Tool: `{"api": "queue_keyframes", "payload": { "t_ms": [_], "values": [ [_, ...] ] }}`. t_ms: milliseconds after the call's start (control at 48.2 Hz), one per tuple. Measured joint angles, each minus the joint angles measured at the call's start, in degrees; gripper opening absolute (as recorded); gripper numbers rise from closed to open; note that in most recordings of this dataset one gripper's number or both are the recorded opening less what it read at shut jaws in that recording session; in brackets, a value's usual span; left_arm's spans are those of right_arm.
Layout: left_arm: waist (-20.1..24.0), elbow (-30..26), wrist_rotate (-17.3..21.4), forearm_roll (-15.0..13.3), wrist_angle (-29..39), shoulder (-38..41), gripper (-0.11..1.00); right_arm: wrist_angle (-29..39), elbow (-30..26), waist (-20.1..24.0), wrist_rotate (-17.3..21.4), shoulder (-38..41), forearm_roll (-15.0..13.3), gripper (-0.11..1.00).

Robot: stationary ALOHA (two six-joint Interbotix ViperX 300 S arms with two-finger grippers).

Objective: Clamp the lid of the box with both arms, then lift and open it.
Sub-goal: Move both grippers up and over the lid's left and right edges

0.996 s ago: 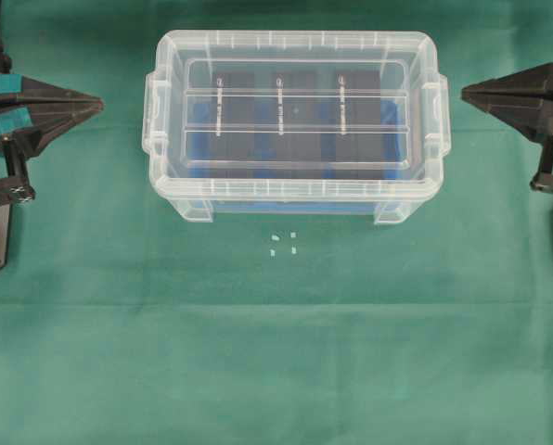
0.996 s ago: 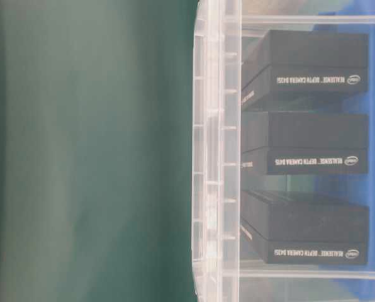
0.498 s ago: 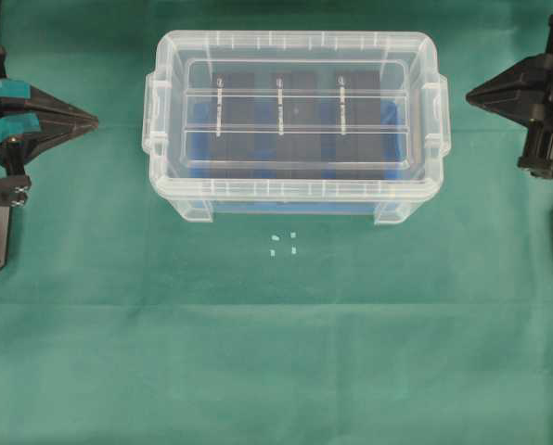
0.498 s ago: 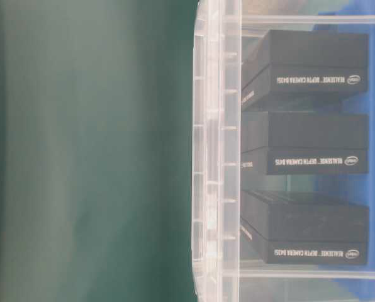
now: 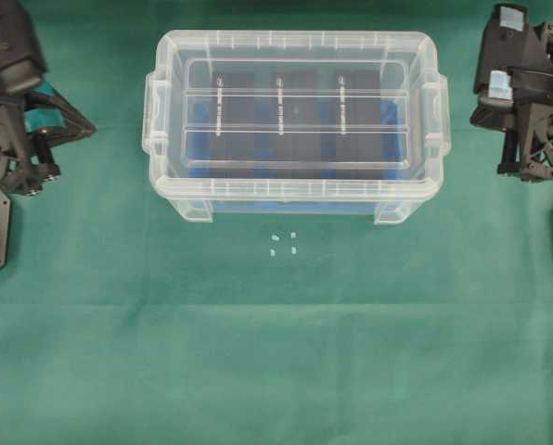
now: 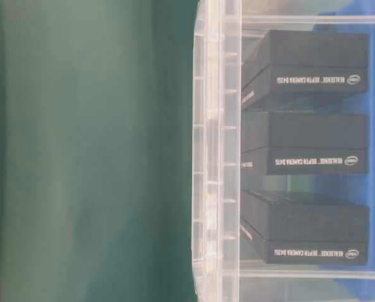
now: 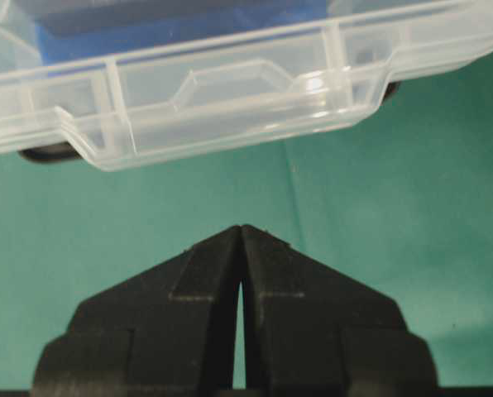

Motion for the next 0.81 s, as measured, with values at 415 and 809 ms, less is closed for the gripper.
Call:
{"api": "queue_keyframes", "payload": {
  "t_ms": [415,809],
  "values": [
    [0.26,-2.02,0.00,0.18,2.72,1.76,0.01,3.96,-0.97,0.00,0.00,0.09,-0.35,0.00],
    [0.35,-2.64,0.62,0.18,2.11,5.19,0.01,3.43,-0.97,0.00,-0.09,1.32,-0.35,0.00]
  ]
}}
